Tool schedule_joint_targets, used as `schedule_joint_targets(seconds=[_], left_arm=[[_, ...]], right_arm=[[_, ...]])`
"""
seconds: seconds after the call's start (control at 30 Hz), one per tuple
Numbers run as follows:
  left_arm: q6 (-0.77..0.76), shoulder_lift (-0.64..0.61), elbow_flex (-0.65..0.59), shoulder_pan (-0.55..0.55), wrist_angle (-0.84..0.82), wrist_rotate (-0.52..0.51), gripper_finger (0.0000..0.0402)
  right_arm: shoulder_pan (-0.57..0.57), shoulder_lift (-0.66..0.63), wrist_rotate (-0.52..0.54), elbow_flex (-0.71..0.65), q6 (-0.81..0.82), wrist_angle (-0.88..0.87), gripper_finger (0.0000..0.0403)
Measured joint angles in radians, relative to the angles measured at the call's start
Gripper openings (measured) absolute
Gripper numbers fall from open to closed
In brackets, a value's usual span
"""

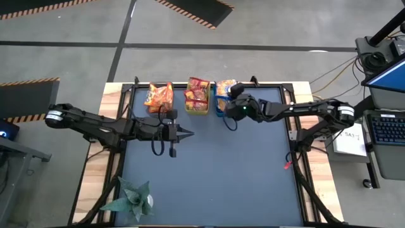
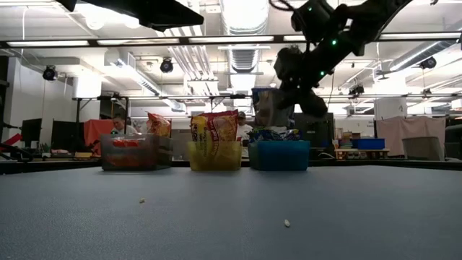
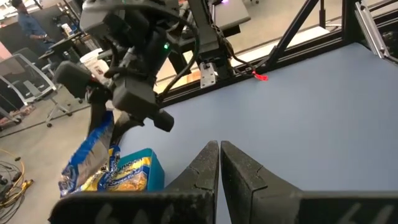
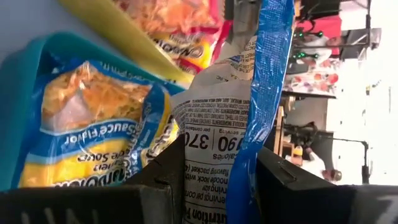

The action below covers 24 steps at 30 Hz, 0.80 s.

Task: Sort Maruchan noodles
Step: Put the blue noodle pack into the blue bin

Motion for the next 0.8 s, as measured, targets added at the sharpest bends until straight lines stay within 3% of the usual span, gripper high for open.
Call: schedule_joint_targets(seconds=[0.6, 0.8], left_arm=[[0.0, 0.001, 0.0, 0.0, -0.003, 0.0, 0.0], [0.0, 0.001, 0.0, 0.0, -0.007, 0.0, 0.0]], right_arm=[[-0.029, 0.071, -0.005, 0.003, -0.047, -0.005, 0.0112], [-0.028, 0.071, -0.011, 0.003, -0.042, -0.013, 0.0131]])
